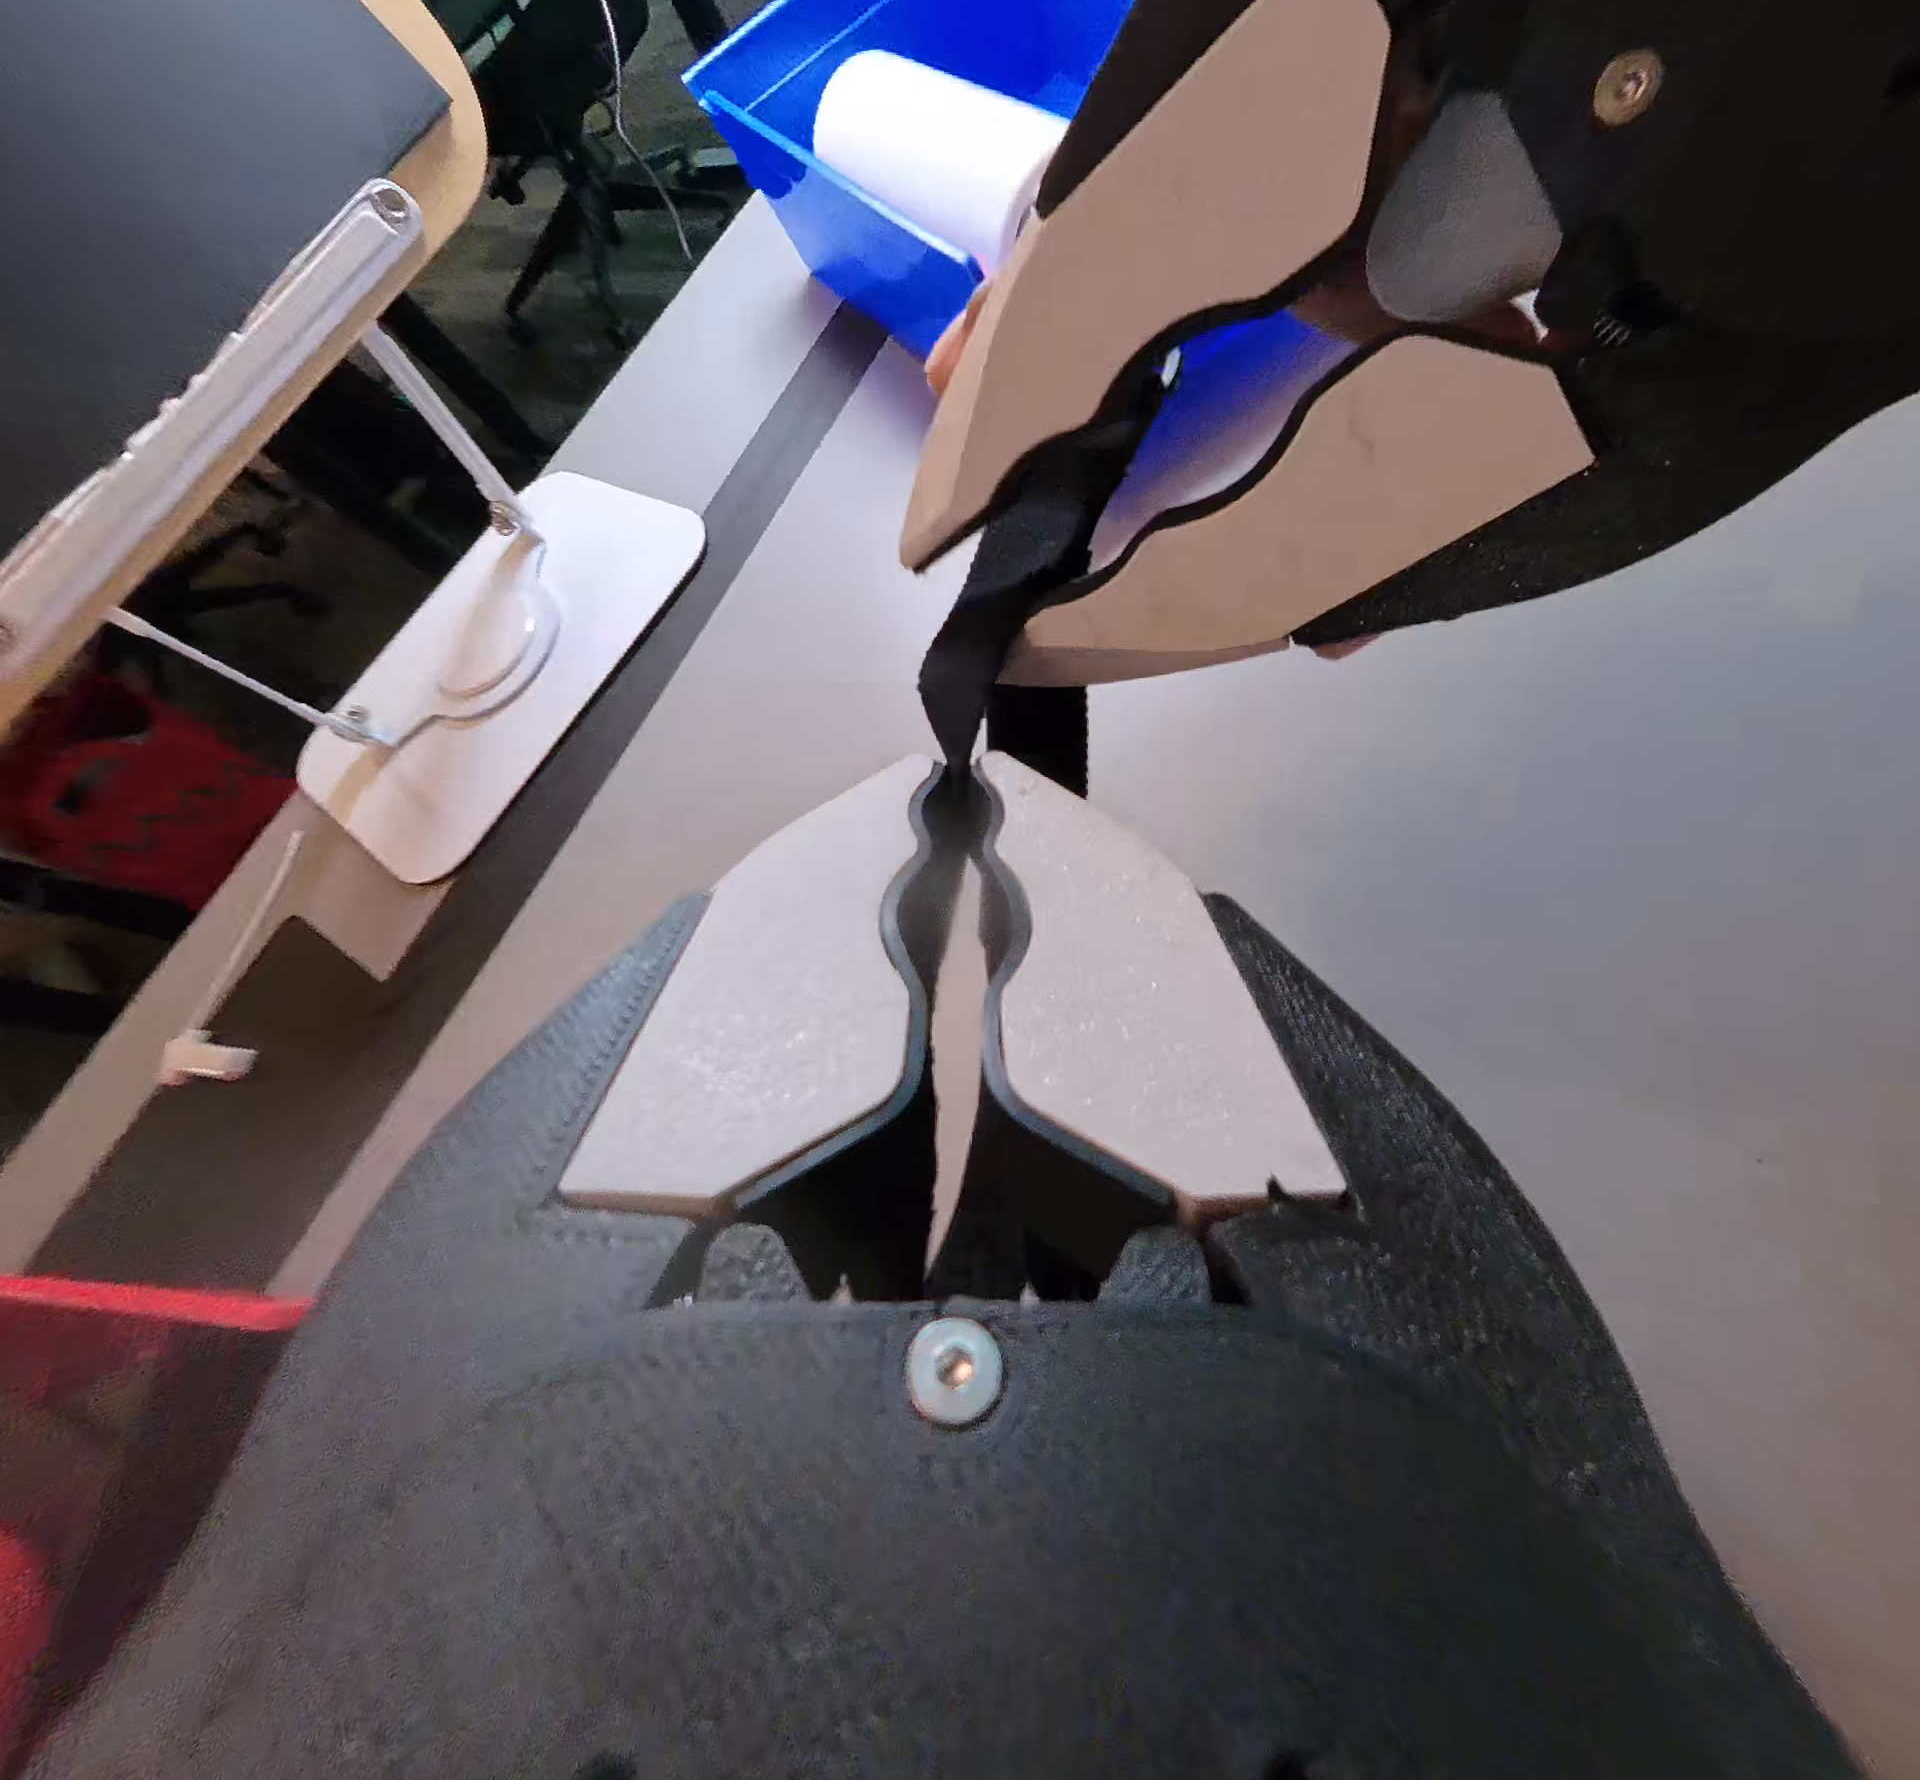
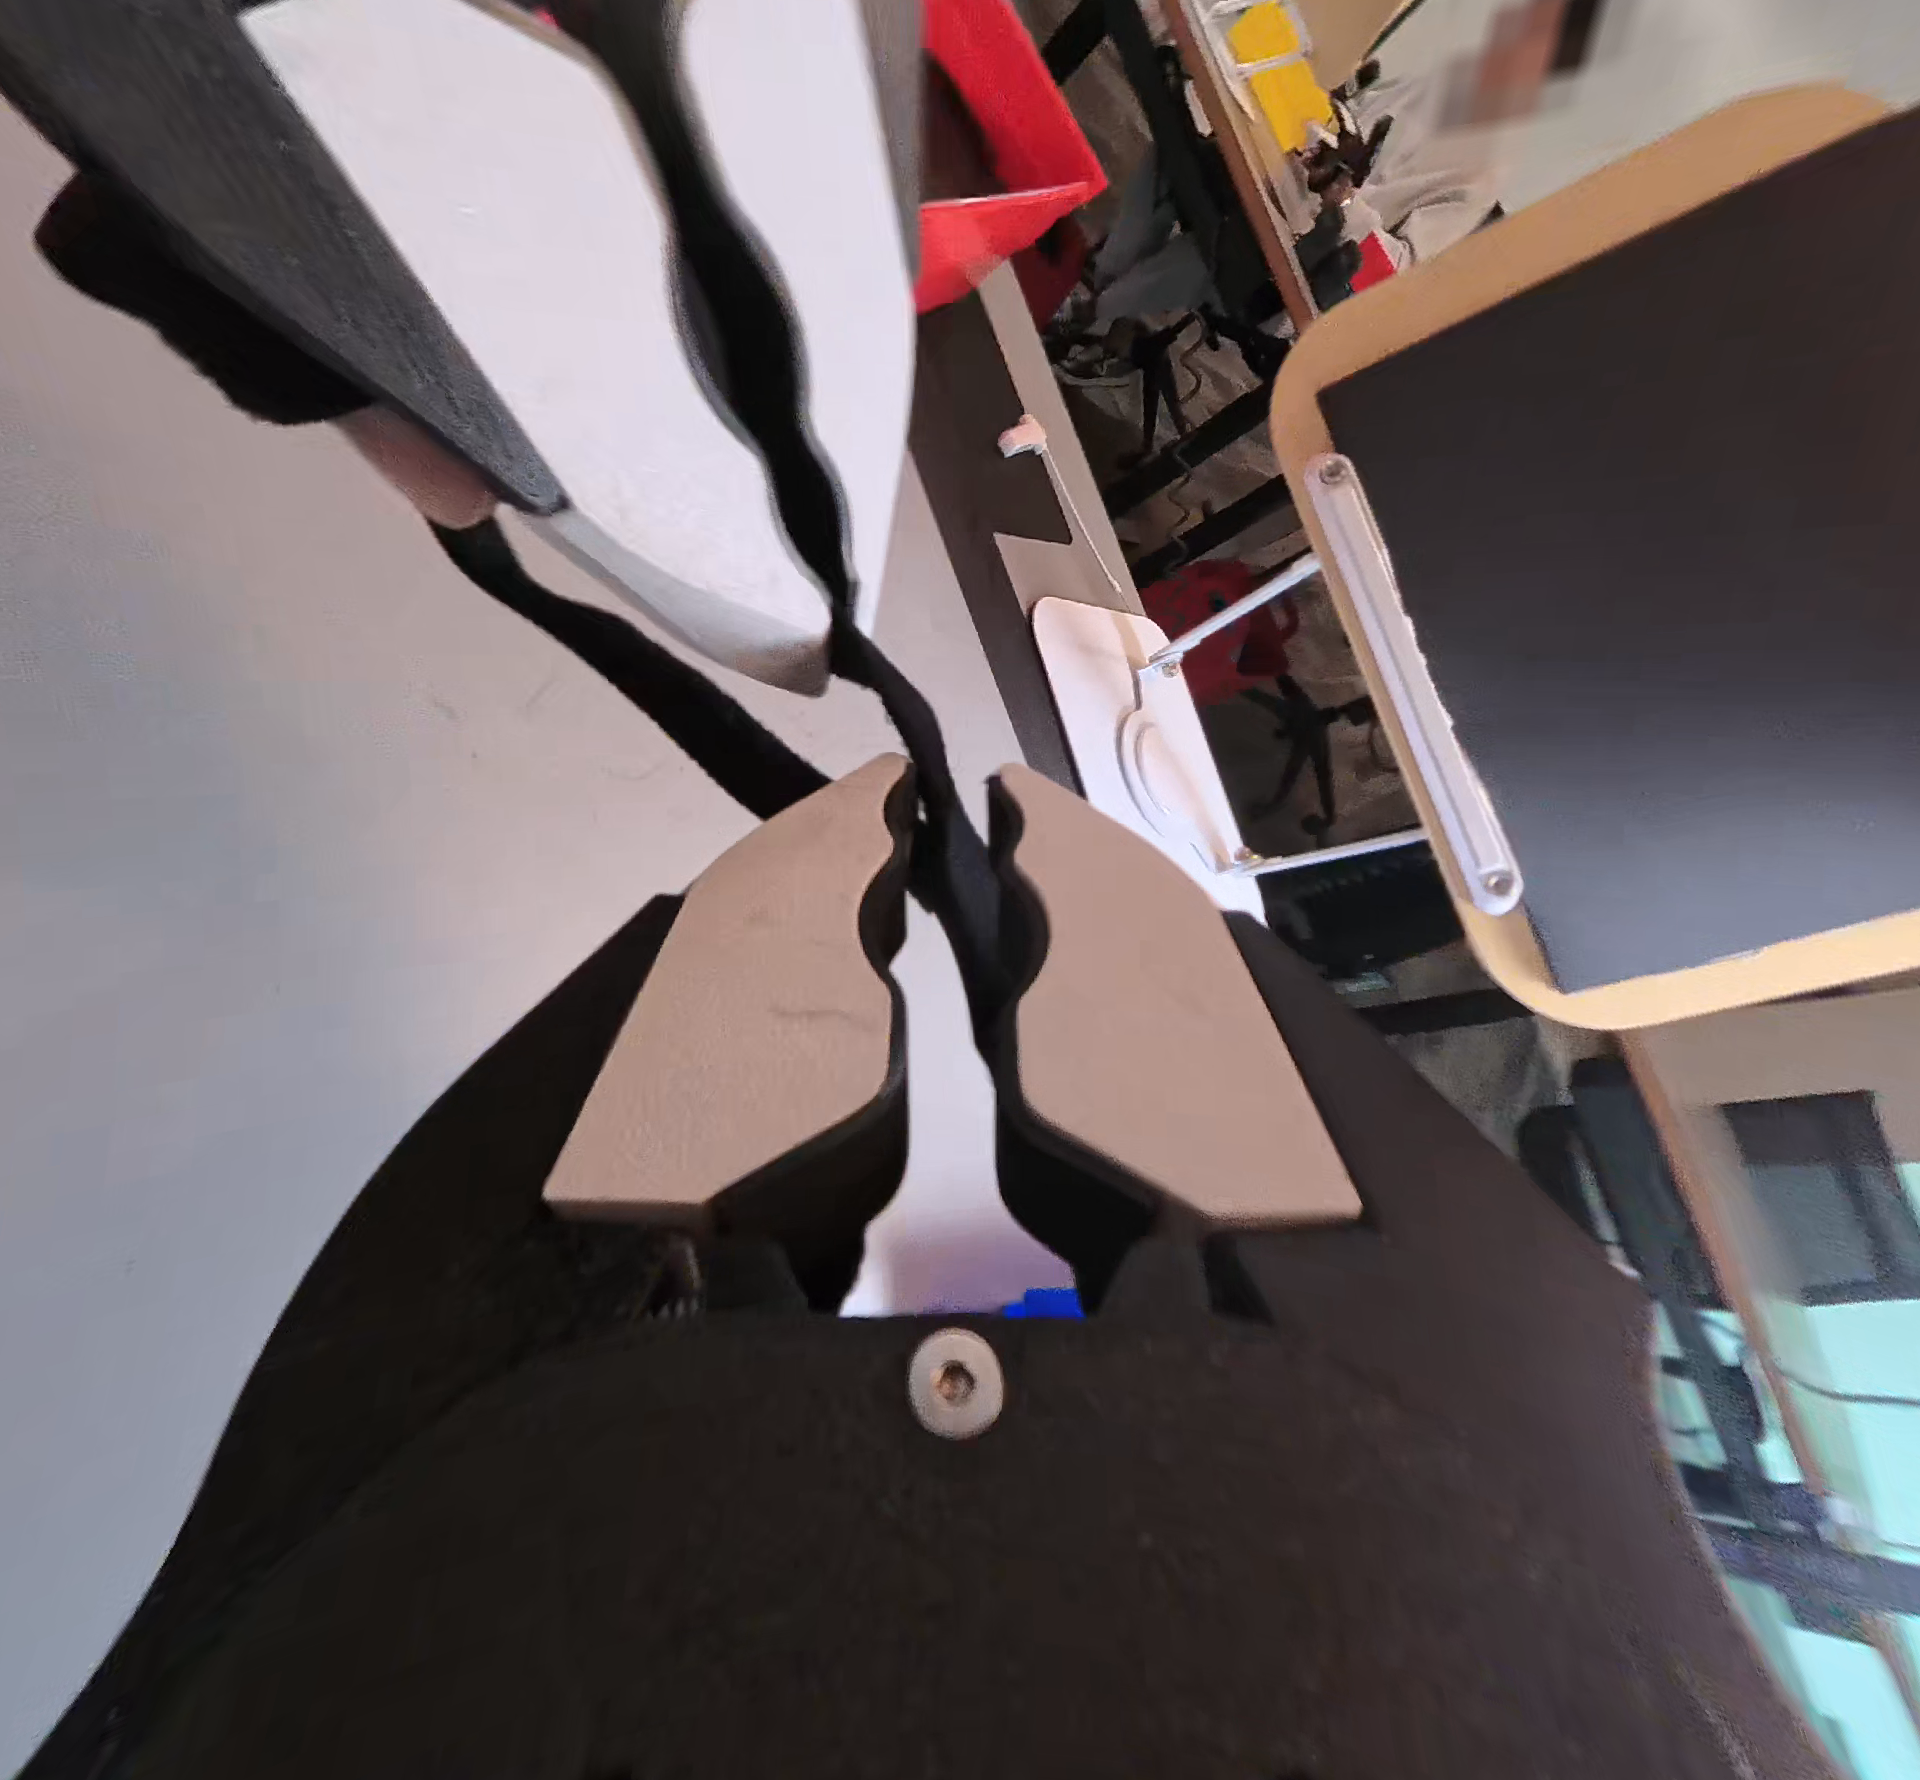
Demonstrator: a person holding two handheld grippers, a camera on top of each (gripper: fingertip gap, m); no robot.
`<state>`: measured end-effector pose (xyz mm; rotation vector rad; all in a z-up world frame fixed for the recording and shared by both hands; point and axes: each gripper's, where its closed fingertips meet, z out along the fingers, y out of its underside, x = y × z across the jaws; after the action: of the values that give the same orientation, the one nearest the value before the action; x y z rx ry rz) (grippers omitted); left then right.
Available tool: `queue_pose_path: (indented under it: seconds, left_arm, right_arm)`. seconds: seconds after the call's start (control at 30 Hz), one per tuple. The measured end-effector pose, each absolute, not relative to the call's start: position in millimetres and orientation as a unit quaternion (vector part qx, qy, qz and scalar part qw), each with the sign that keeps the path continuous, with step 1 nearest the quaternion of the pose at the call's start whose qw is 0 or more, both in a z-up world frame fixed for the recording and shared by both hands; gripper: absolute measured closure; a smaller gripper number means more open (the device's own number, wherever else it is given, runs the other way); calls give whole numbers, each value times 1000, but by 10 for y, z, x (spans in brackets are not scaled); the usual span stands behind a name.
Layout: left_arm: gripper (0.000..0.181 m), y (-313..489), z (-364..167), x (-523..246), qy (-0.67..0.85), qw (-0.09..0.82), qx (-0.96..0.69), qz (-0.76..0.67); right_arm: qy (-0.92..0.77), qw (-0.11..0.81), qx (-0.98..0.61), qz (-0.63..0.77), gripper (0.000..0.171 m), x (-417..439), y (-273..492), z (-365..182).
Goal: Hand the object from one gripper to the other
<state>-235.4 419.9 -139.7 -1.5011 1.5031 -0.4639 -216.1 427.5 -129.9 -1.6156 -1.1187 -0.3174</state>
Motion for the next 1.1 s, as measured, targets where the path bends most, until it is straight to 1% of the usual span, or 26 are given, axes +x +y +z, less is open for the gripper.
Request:
queue_pose_path:
  seconds: [0.03, 0.13, 0.17, 0.2, 0.23, 0.33, 0.4, 0.5, 0.57, 0.63, 0.77, 0.83, 0.87, 0.93, 1.0, 1.1]
  left_arm:
    - [179, 4199, -1381, -2356, 605, 463, -615, -203]
    - [178, 4206, -1393, -2355, 599, 456, -623, -212]
    - [178, 4197, -1403, -2347, 600, 455, -623, -213]
    - [178, 4173, -1416, -2340, 604, 450, -622, -215]
    - [177, 4140, -1446, -2340, 611, 438, -623, -215]
    - [161, 4100, -1509, -2360, 628, 416, -628, -196]
    - [157, 4066, -1545, -2353, 638, 408, -625, -188]
    - [169, 4112, -1613, -2356, 643, 412, -624, -165]
    - [176, 4141, -1563, -2338, 627, 426, -627, -184]
    - [179, 4167, -1419, -2315, 582, 437, -641, -242]
    - [180, 4274, -1218, -2341, 478, 429, -670, -372]
    - [180, 4380, -1184, -2383, 431, 426, -681, -411]
    - [180, 4408, -1153, -2397, 408, 420, -682, -439]
    - [180, 4461, -1067, -2429, 361, 416, -680, -485]
    - [179, 4527, -1010, -2466, 325, 427, -679, -501]
    - [179, 4566, -950, -2495, 279, 428, -673, -535]
  right_arm:
    - [-462, 549, -686, -123, 154, -2149, 4278, -1273]
    - [-462, 547, -683, -145, 153, -2096, 4297, -1257]
    - [-464, 541, -686, -149, 156, -2077, 4300, -1278]
    - [-469, 537, -686, -144, 164, -2086, 4288, -1296]
    - [-474, 535, -684, -145, 166, -2093, 4281, -1307]
    - [-522, 518, -656, -169, 169, -2157, 4225, -1377]
    - [-548, 514, -637, -173, 169, -2237, 4178, -1406]
    - [-576, 515, -604, -195, 169, -2301, 4136, -1401]
    - [-574, 536, -583, -210, 169, -2302, 4140, -1317]
    - [-540, 576, -568, -233, 166, -2238, 4185, -1131]
    - [-449, 674, -533, -247, 144, -2198, 4150, -659]
    - [-401, 725, -498, -257, 142, -2171, 4063, -397]
    - [-378, 743, -494, -248, 142, -2148, 4027, -305]
    - [-329, 750, -541, -190, 142, -2075, 4060, -284]
    - [-289, 740, -598, -101, 134, -2081, 4147, -425]
    - [-263, 715, -648, 4, 131, -2242, 4237, -710]
